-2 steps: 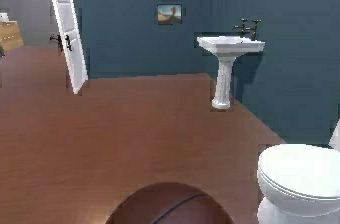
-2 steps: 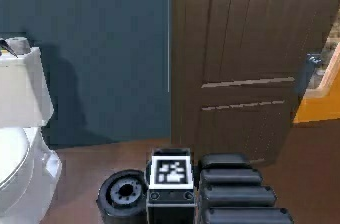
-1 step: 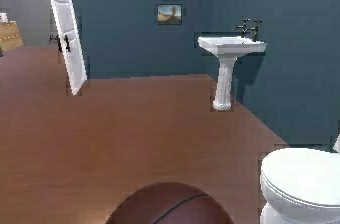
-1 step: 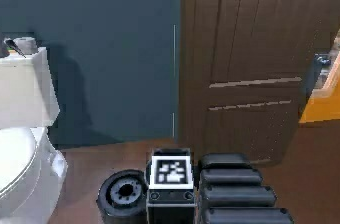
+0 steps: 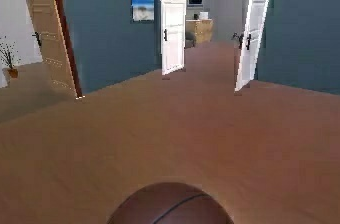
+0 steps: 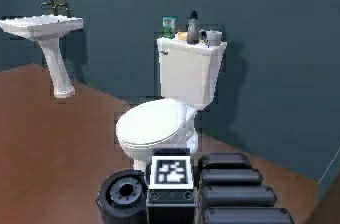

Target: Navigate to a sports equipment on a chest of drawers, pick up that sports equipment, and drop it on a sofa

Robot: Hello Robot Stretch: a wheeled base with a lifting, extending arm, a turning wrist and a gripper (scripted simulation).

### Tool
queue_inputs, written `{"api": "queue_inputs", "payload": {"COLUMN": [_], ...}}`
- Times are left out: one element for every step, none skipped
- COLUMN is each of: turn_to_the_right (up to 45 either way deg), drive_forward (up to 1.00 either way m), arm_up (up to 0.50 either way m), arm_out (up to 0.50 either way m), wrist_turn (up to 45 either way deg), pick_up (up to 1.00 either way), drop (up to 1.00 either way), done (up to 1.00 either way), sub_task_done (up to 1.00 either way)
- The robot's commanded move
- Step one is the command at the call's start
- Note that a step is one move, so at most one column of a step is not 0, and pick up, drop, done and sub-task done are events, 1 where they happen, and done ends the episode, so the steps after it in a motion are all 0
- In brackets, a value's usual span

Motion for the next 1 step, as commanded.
{"api": "queue_inputs", "payload": {"turn_to_the_right": [-24.0], "drive_forward": [0.00], "arm_up": [0.00], "arm_out": [0.00], "wrist_turn": [0.0], "pick_up": [0.00], "drop": [0.00], "done": [0.00], "sub_task_done": [0.00]}}
